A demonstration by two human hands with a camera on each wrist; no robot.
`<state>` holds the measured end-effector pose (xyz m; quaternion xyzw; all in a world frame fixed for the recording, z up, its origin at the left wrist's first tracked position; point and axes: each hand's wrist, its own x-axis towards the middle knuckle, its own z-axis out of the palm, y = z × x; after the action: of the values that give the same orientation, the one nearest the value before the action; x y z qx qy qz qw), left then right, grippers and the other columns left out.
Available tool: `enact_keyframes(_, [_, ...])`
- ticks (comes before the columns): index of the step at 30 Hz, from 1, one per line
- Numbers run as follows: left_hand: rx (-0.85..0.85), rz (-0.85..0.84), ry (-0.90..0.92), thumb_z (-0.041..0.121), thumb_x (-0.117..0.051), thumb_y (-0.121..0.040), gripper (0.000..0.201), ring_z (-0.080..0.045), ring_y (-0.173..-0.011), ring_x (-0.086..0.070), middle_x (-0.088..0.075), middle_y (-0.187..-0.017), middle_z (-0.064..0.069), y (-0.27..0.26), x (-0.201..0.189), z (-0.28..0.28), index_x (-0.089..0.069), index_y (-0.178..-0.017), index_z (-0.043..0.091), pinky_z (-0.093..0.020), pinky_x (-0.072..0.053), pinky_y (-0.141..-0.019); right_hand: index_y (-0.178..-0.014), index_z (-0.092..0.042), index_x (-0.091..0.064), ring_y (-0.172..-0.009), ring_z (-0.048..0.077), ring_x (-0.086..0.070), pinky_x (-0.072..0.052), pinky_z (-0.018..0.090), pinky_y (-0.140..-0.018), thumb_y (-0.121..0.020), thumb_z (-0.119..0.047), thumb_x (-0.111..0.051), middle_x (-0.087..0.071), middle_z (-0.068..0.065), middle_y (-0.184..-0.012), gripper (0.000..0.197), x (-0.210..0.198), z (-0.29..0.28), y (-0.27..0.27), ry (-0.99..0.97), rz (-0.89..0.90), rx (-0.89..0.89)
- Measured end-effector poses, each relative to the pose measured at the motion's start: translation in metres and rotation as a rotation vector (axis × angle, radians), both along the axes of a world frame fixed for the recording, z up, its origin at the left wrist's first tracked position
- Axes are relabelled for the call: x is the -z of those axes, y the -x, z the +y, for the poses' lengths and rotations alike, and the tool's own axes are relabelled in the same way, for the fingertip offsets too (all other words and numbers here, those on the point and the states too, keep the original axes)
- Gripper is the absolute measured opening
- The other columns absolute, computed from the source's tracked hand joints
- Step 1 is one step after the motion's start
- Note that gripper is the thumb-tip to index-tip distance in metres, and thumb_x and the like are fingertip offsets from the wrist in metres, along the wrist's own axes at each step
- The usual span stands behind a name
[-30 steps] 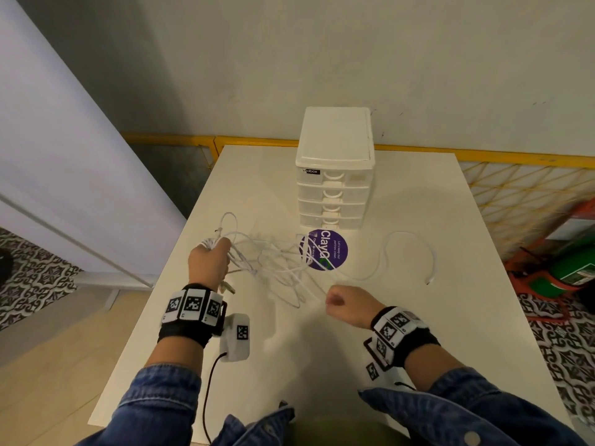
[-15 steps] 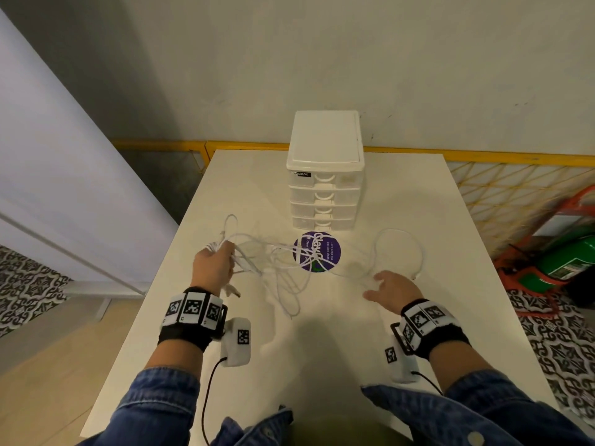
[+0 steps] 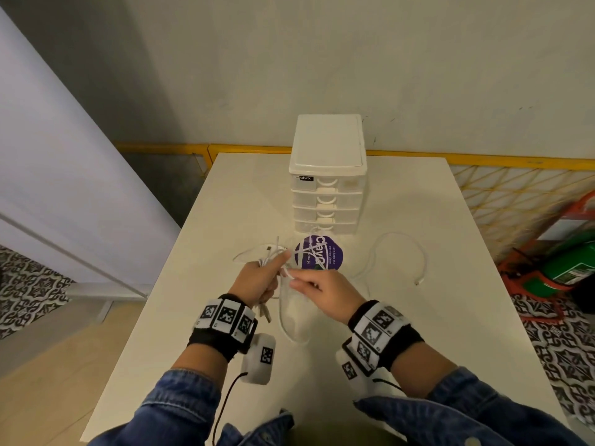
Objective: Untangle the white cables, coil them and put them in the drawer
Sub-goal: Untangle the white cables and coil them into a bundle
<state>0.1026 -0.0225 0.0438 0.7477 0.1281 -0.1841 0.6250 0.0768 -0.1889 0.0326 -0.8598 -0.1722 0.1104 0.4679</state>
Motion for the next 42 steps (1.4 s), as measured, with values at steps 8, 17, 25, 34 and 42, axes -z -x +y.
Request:
enact_keyframes(8, [-0.408,-0.105,-0.127,0.019,-0.067,-0.082,0.033,-0.019,-0.042,-0.037,-0.044,-0.042,-0.003,-0.02,-0.005,0.032,-0.051,-0.057,0.006,-0.027,-0.032,-0.048,-0.087,-0.023,-0.067,-0.074,0.013,-0.061,-0.052,0.033,-0.08,-0.08,-0.037,-0.07,-0.068,-0.003,-0.081,0.016,0.015,-0.047,-0.002,0.174,0.106,0.208])
enact_keyframes(17, [-0.551,-0.226,-0.228,0.02,-0.064,-0.076,0.021,-0.024,-0.062,-0.047,-0.051,-0.072,-0.015,-0.019,-0.002,0.032,-0.057,-0.081,0.0,-0.035,-0.052,-0.043,-0.129,-0.01,-0.034,-0.058,0.025,-0.067,-0.057,0.035,-0.052,-0.078,-0.044,-0.07,-0.051,0.014,-0.128,0.071,0.011,-0.061,-0.016,0.064,0.546,0.631])
enact_keyframes(25, [-0.549,-0.242,-0.255,0.022,-0.065,-0.074,0.022,-0.024,-0.06,-0.047,-0.05,-0.07,-0.014,-0.019,-0.001,0.031,-0.053,-0.076,0.003,-0.048,-0.052,-0.049,-0.074,0.001,-0.06,-0.055,0.033,-0.066,-0.058,0.037,-0.063,-0.092,-0.025,-0.052,-0.066,0.016,-0.053,0.032,0.04,-0.087,-0.007,-0.131,0.666,0.896])
enact_keyframes(34, [-0.672,-0.178,-0.275,0.024,-0.064,-0.077,0.025,-0.023,-0.066,-0.047,-0.05,-0.071,-0.014,-0.02,0.007,0.053,-0.055,-0.078,0.001,-0.037,-0.043,-0.062,-0.106,0.003,-0.059,-0.068,0.024,-0.055,-0.046,0.033,-0.067,-0.094,-0.01,-0.039,-0.058,0.013,-0.078,0.027,0.057,-0.124,0.0,-0.039,0.691,1.066])
enact_keyframes(42, [-0.265,-0.216,-0.164,0.014,-0.062,-0.086,0.019,-0.012,-0.032,-0.041,-0.044,-0.058,-0.011,-0.011,-0.01,0.027,-0.051,-0.077,0.0,-0.016,-0.035,-0.031,-0.149,-0.024,-0.007,-0.142,0.027,-0.014,-0.019,0.042,-0.114,-0.076,-0.03,-0.071,-0.013,0.009,-0.154,0.097,0.034,-0.096,-0.007,0.671,0.167,0.496])
